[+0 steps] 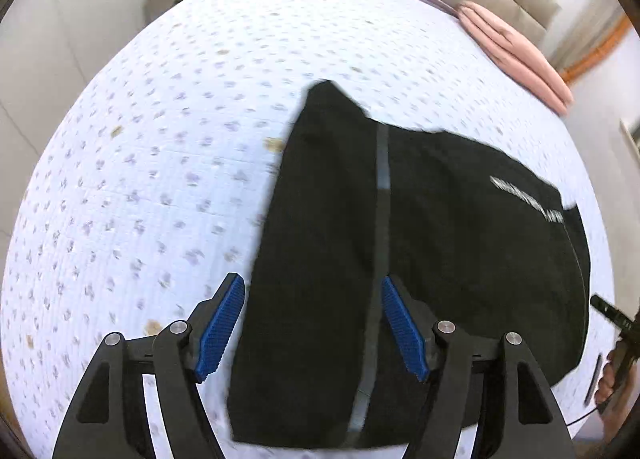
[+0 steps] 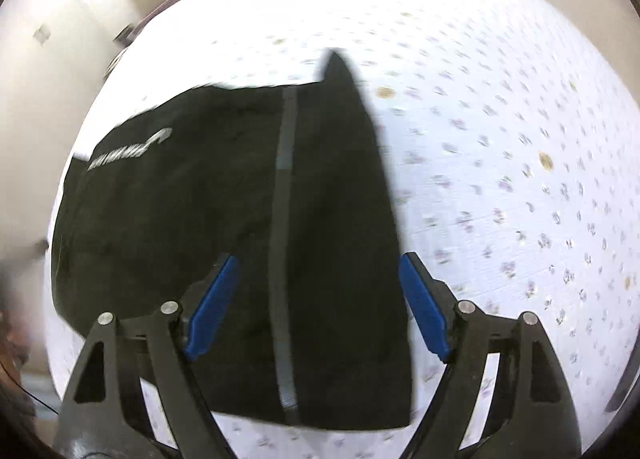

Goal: Fold large clothes

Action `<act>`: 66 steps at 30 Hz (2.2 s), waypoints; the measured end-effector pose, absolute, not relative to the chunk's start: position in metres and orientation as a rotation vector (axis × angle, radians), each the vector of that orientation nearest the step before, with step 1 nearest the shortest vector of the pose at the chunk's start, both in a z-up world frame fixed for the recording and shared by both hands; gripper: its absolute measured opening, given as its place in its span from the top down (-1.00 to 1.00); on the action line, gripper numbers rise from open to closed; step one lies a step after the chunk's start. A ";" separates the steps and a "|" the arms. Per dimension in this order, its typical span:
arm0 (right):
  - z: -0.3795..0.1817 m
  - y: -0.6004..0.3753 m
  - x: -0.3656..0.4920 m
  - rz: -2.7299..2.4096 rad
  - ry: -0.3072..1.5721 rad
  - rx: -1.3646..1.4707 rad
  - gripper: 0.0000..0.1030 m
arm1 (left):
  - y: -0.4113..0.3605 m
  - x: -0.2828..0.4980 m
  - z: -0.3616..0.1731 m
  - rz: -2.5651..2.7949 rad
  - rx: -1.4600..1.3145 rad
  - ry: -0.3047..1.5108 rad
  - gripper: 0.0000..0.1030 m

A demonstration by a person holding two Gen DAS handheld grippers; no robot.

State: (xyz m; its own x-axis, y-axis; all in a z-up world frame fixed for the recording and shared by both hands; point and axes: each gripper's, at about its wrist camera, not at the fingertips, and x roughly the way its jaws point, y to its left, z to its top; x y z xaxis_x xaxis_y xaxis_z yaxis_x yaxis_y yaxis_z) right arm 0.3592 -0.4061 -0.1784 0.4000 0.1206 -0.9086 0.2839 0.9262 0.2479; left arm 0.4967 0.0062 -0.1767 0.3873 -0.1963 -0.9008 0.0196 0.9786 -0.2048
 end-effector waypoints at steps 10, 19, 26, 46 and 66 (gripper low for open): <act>-0.216 -0.442 0.378 0.013 1.214 0.543 -0.70 | 0.050 0.527 -0.237 -0.368 -0.442 1.328 -0.41; -0.249 -0.443 0.383 0.128 1.266 0.684 -0.95 | 0.050 0.539 -0.269 -0.508 -0.581 1.356 -0.41; -0.257 -0.415 0.391 0.281 1.278 0.723 -0.93 | 0.051 0.549 -0.303 -0.608 -0.769 1.386 -0.42; -0.227 -0.387 0.398 0.371 1.146 0.663 0.31 | -0.001 0.519 -0.239 -0.588 -0.596 1.183 0.35; -0.057 -0.333 0.271 0.433 0.926 0.500 0.40 | 0.031 0.345 -0.058 -0.723 -0.484 0.874 0.38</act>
